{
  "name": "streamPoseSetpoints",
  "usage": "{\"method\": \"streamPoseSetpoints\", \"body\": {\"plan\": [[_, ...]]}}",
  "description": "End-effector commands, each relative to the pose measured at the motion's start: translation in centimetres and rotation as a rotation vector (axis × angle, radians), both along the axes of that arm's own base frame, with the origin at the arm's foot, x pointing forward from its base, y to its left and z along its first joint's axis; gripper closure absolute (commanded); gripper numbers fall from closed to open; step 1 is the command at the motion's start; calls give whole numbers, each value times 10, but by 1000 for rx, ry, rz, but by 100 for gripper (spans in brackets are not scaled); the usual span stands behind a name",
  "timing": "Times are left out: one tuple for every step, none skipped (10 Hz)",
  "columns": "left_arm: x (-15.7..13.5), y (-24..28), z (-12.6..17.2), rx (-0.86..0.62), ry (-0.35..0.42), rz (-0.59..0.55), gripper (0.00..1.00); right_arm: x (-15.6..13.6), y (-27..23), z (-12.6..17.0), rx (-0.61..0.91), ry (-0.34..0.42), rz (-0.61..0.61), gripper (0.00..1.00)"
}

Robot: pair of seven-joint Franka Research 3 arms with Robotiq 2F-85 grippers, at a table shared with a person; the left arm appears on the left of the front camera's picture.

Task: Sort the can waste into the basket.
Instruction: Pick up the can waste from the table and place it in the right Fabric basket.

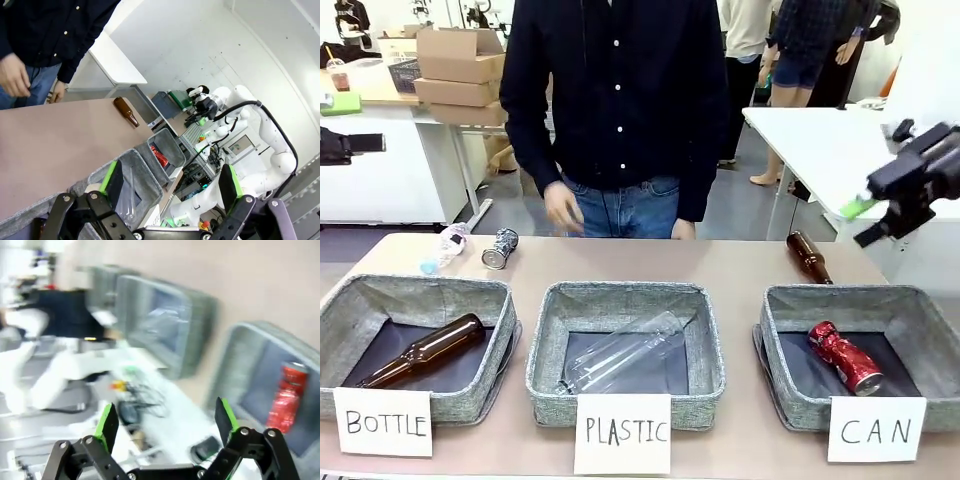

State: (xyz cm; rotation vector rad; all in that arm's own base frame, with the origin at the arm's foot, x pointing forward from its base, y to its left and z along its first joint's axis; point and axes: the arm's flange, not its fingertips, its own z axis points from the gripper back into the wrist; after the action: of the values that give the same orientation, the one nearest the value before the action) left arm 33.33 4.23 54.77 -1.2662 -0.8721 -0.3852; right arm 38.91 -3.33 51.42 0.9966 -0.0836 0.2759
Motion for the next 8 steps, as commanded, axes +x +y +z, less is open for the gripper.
{"method": "streamPoseSetpoints", "body": {"plan": [[0,-2,0,-15,-30,-5,0,14,-30,-6,690,195,-198,0],[0,-2,0,-15,-30,-5,0,12,-38,-7,778,172,-281,0],[0,-2,0,-15,-30,-5,0,5,-46,-7,872,109,-294,0],[0,-2,0,-15,-30,-5,0,1,-51,-8,915,77,-318,0],[0,-2,0,-15,-30,-5,0,4,-45,-2,470,106,-115,0],[0,-2,0,-15,-30,-5,0,4,-45,-2,470,106,-115,0],[0,-2,0,-15,-30,-5,0,4,-45,-2,470,106,-115,0],[0,-2,0,-15,-30,-5,0,4,-45,-2,470,106,-115,0]]}}
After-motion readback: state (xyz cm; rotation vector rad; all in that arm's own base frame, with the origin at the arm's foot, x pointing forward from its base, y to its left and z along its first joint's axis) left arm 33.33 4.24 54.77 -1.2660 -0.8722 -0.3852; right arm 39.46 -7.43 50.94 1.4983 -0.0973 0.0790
